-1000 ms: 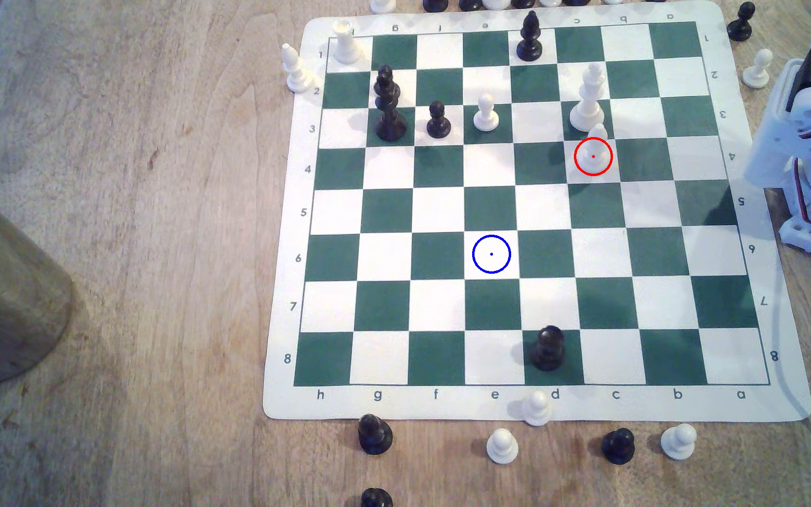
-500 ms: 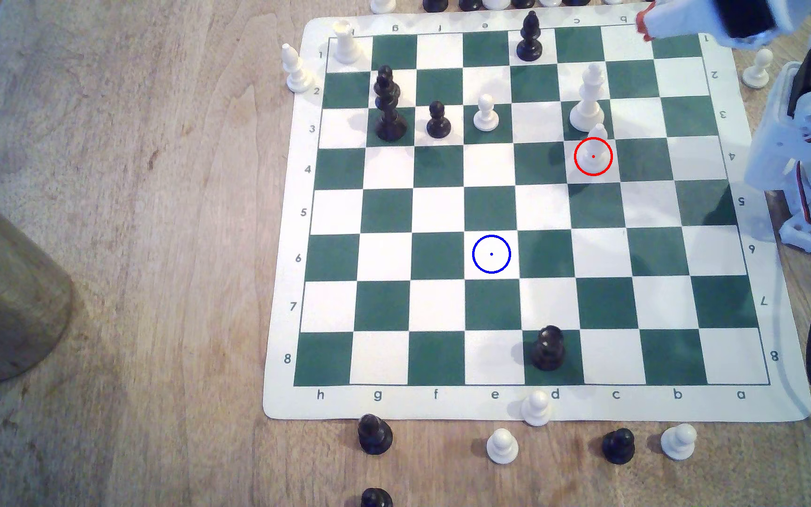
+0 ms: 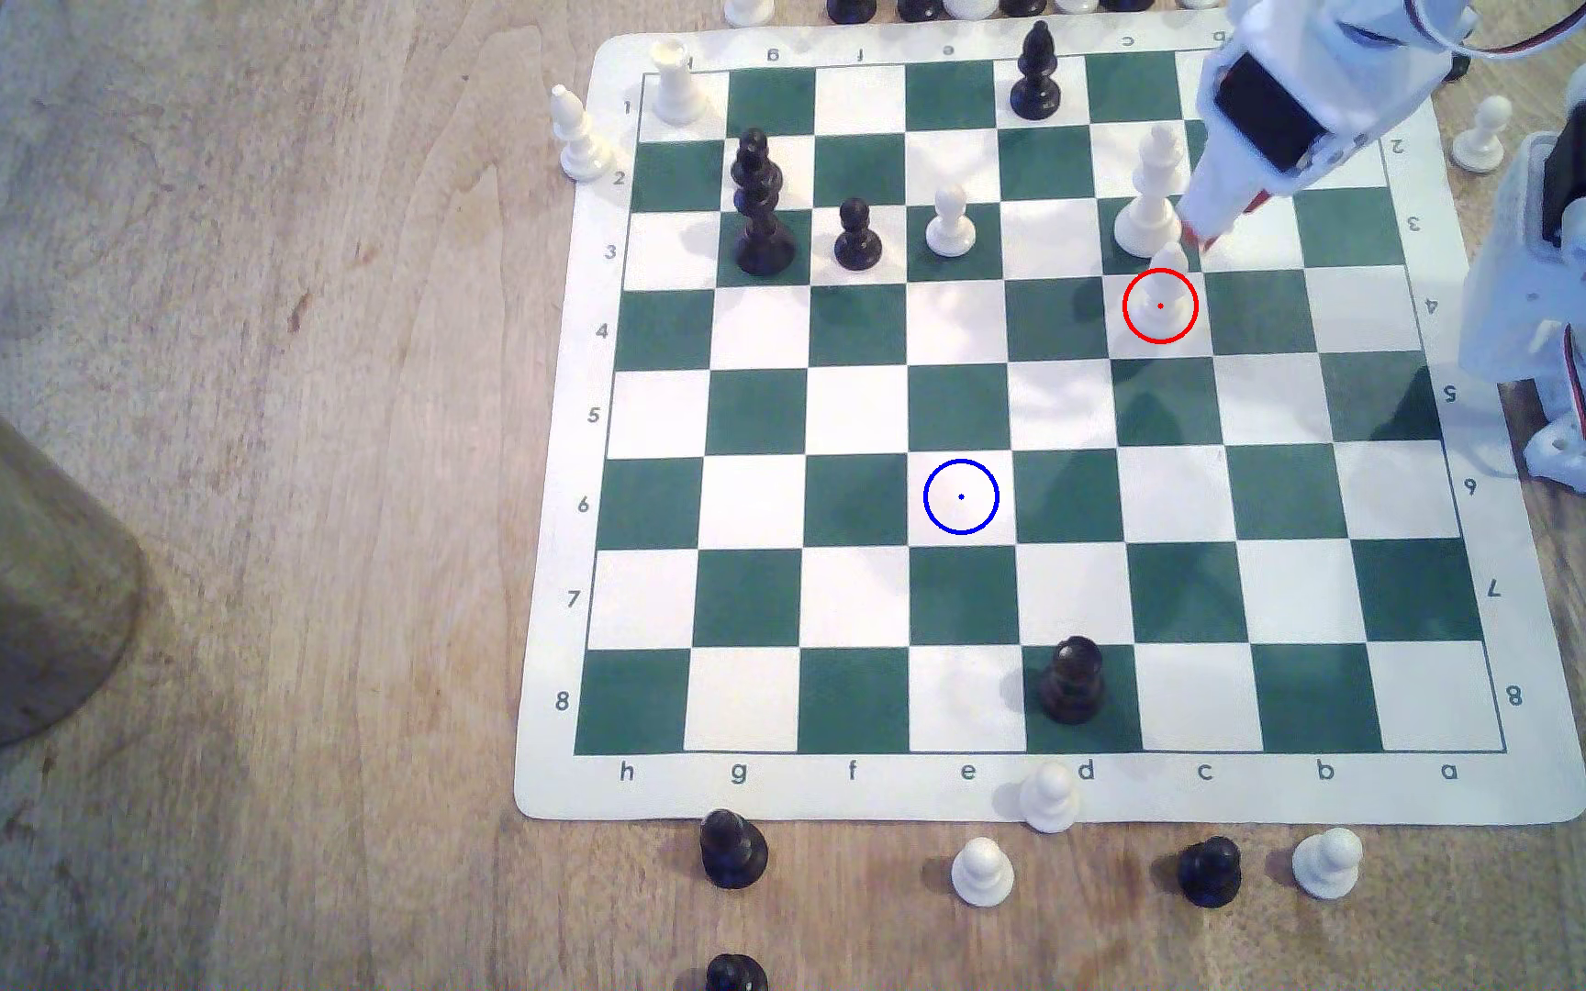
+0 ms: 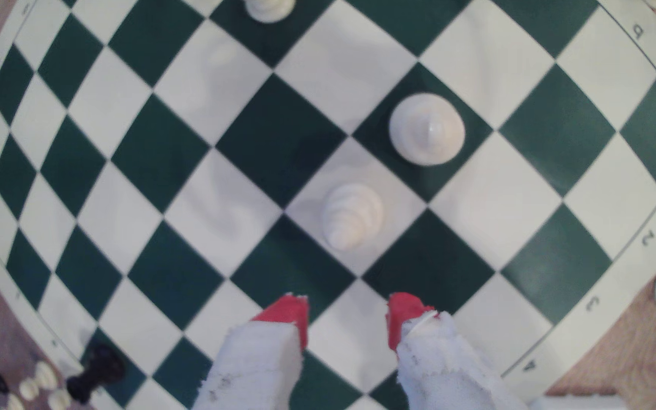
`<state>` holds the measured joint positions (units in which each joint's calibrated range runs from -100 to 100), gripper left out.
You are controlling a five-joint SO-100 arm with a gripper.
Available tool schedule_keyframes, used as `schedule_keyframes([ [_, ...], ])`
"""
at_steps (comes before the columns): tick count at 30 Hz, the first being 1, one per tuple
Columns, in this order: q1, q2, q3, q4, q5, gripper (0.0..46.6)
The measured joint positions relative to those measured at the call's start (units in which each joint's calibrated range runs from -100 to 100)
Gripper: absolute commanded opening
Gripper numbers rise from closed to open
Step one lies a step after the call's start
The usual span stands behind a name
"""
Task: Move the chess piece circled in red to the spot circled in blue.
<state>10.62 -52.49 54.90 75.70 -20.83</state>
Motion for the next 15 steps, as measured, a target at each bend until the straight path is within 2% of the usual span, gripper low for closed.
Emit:
schedule_keyframes([
  [5, 0.1, 2.1, 0.0, -0.3, 0.0, 14.7],
  [15, -0.6, 12.0, -0.2, -7.4, 0.0, 16.8],
])
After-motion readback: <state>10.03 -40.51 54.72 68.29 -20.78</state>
